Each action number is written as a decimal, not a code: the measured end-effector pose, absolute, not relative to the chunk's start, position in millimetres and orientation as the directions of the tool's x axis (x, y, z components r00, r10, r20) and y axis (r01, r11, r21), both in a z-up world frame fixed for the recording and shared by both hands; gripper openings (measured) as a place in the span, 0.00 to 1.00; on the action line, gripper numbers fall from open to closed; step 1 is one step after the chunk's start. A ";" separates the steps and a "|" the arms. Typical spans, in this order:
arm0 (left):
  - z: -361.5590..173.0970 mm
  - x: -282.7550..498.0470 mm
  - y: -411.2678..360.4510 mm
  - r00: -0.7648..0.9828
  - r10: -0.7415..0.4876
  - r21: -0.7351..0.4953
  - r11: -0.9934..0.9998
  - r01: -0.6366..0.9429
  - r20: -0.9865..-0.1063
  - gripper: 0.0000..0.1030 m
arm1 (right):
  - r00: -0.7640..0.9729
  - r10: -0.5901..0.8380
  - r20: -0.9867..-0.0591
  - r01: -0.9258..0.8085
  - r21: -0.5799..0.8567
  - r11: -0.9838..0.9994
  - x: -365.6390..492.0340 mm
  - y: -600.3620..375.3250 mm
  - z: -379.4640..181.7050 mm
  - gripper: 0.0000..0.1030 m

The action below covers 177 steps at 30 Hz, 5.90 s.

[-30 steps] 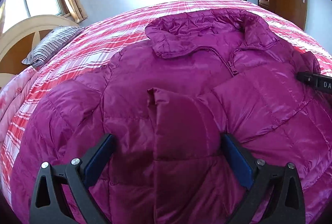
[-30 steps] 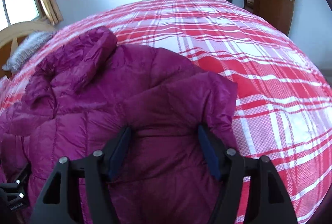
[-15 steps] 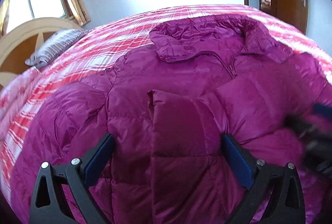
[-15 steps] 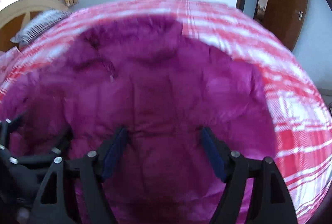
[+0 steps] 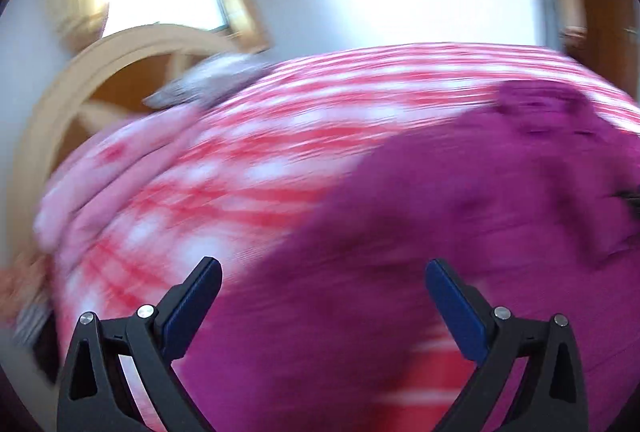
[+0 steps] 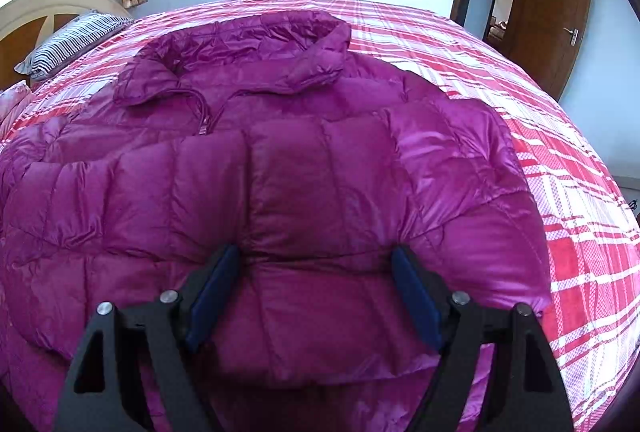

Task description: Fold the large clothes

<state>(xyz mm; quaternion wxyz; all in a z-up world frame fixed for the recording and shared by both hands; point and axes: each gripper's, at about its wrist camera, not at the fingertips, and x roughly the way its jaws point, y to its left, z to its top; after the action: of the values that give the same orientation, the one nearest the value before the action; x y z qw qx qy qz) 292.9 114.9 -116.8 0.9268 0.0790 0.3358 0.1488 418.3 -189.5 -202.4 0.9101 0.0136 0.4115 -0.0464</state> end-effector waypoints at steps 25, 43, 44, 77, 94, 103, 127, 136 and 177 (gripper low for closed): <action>-168.6 262.9 198.5 0.671 0.128 -0.136 0.935 -0.327 -0.731 0.87 | 0.662 -0.146 -0.735 0.111 -0.097 0.989 416.2 -180.0 -201.6 0.82; -69.4 247.5 185.5 0.842 0.036 -0.195 0.967 -0.166 -0.538 0.14 | 0.665 -0.152 -0.731 0.113 -0.102 0.988 414.9 -180.3 -201.2 0.82; -54.8 248.6 180.4 0.859 0.025 -0.192 0.971 -0.142 -0.511 0.14 | 0.665 -0.151 -0.731 0.113 -0.101 0.988 415.0 -180.7 -201.2 0.82; -76.9 383.2 -198.4 0.740 -0.305 -0.015 0.929 0.371 -0.600 0.25 | 0.746 -0.112 -0.657 0.226 0.091 0.970 360.3 -278.0 -161.3 0.87; -85.4 415.5 -67.6 0.867 0.132 0.296 0.955 0.019 -0.481 0.86 | 0.798 0.097 -0.594 0.038 0.211 0.977 362.6 -234.8 -122.9 0.78; -160.6 443.7 -7.9 0.729 0.245 0.306 0.951 -0.052 -0.639 0.87 | 0.676 0.142 -0.723 -0.049 0.149 0.988 419.0 -178.6 -171.1 0.63; -165.9 457.2 -8.4 0.685 0.444 0.438 0.876 -0.199 -0.577 0.91 | 0.775 0.114 -0.622 -0.071 0.094 0.993 400.2 -171.6 -153.2 0.67; -151.3 450.6 16.3 0.692 0.393 0.335 0.915 -0.227 -0.605 0.92 | 0.692 0.056 -0.720 -0.088 -0.007 0.996 422.2 -159.8 -183.9 0.68; -179.2 476.1 -41.9 0.675 0.184 0.203 0.978 -0.051 -0.715 0.99 | 0.662 0.044 -0.748 -0.096 -0.027 0.995 434.4 -149.9 -198.4 0.68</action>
<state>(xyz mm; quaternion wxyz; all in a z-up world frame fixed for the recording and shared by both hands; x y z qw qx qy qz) 476.1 -41.9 -179.2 0.9113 0.0832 0.3980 0.0645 434.4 -149.9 -198.4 0.9110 -0.0319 0.4093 0.0384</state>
